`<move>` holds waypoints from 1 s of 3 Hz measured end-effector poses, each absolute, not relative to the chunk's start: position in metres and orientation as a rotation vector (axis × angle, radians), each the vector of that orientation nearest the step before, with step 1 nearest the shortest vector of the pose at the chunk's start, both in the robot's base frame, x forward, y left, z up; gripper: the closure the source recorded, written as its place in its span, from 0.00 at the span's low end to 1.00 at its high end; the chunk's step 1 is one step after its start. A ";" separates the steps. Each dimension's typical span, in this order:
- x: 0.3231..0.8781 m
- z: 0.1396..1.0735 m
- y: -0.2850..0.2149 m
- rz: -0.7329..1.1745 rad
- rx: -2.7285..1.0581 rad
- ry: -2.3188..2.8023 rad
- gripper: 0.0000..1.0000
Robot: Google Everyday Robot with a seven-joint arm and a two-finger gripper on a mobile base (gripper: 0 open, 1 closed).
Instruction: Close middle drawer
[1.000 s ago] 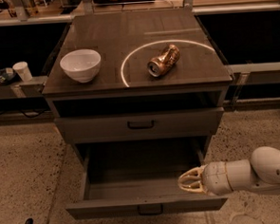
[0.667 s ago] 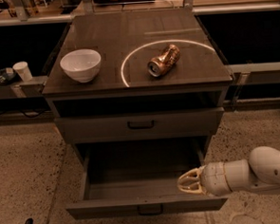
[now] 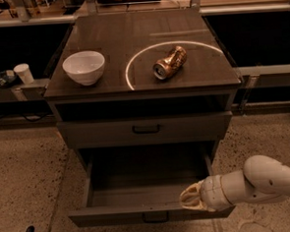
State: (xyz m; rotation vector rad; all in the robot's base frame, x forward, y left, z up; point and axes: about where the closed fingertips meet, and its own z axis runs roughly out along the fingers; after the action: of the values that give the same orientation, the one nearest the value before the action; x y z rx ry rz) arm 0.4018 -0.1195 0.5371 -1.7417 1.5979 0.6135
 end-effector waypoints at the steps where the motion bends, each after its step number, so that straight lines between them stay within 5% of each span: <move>1: 0.395 0.517 -0.120 0.603 -1.781 1.640 1.00; 3: 0.377 0.446 -0.138 0.518 -1.850 1.762 1.00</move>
Offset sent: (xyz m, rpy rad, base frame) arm -0.0315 -0.0158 -0.0911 -0.2172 0.0693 -0.0267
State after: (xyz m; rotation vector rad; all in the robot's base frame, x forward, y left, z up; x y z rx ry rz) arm 0.3768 -0.1378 0.4464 -1.8496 1.7621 0.5182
